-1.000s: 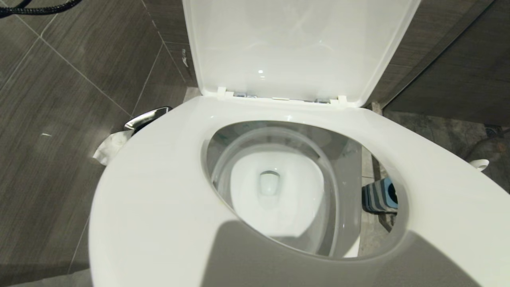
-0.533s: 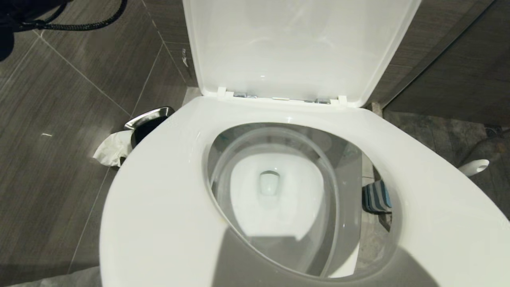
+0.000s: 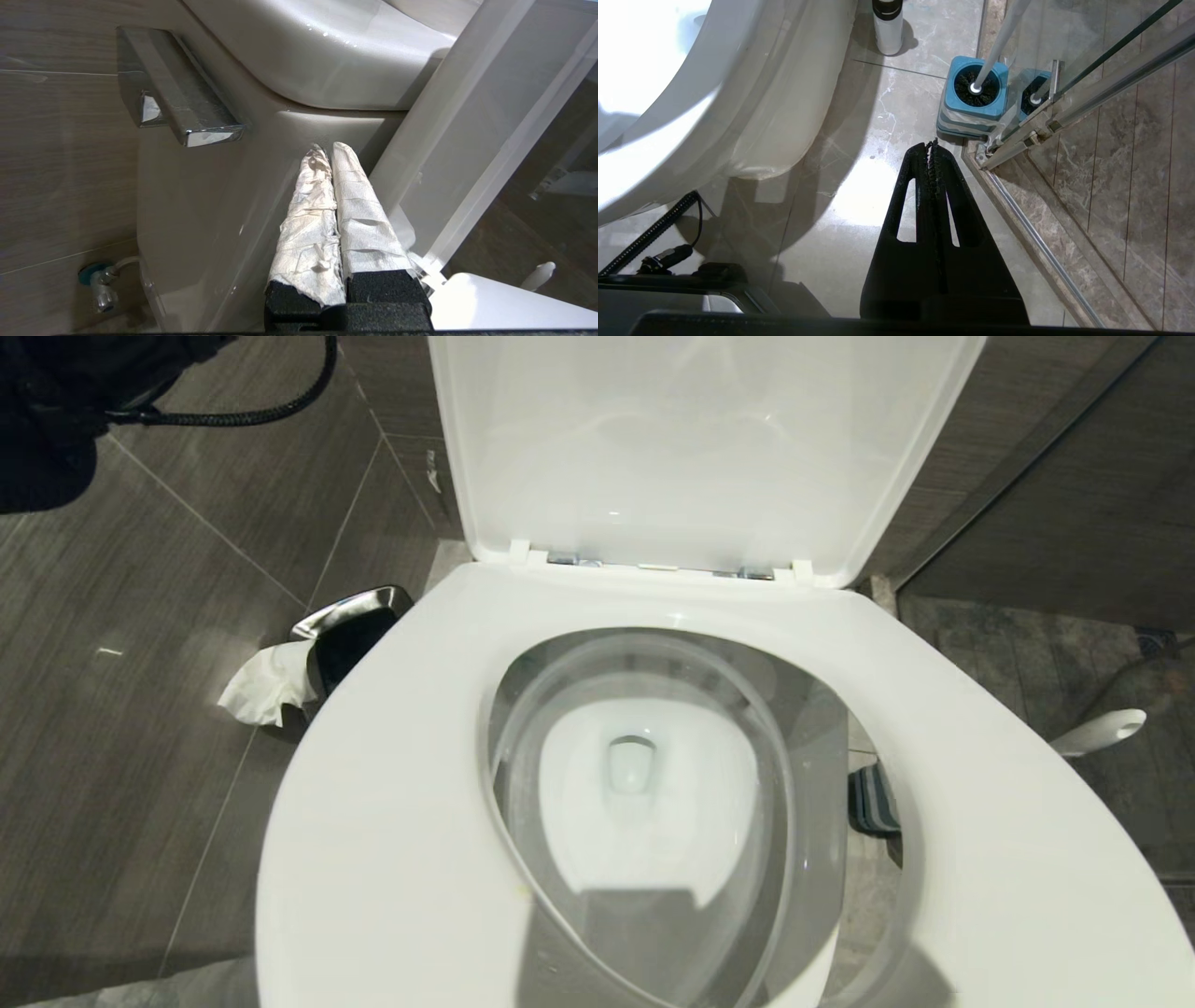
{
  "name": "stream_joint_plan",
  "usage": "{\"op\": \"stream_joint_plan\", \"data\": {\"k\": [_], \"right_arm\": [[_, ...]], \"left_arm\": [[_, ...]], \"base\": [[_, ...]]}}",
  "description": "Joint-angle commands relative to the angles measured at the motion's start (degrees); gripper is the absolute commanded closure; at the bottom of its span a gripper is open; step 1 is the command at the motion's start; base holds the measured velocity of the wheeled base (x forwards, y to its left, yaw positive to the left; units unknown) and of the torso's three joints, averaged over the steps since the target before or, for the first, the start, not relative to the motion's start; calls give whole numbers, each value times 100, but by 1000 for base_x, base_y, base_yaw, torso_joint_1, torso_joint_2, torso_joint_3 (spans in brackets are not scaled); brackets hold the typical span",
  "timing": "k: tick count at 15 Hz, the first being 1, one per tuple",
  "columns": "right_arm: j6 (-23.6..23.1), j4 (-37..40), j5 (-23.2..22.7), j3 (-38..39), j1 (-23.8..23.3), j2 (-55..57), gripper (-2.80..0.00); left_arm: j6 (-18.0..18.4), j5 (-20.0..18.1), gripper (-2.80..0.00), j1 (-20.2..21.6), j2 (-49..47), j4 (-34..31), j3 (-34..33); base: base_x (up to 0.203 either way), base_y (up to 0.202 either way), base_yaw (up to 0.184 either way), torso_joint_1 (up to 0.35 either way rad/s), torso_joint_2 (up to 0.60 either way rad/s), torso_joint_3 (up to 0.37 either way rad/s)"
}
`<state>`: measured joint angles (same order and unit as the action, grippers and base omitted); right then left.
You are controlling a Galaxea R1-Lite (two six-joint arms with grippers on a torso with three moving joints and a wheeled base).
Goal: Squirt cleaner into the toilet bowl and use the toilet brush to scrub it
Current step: Close the toilet lid
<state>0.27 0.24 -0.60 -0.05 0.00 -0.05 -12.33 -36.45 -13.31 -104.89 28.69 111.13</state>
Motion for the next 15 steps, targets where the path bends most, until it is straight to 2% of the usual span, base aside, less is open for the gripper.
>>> {"op": "stream_joint_plan", "data": {"k": [1,8,15], "right_arm": [[0,2,-2,-4,0,5,0],[1,2,-2,4,0,5,0],[0,2,-2,5,0,5,0]], "left_arm": [[2,-5,0,-22,-84,82,-4],[2,-3,0,-135,-75,101,-12],[-29,-12,0,-467,-69,66,-27]], "base": [[0,0,0,0,0,0],[0,0,0,0,0,0],[0,0,0,0,0,0]]}}
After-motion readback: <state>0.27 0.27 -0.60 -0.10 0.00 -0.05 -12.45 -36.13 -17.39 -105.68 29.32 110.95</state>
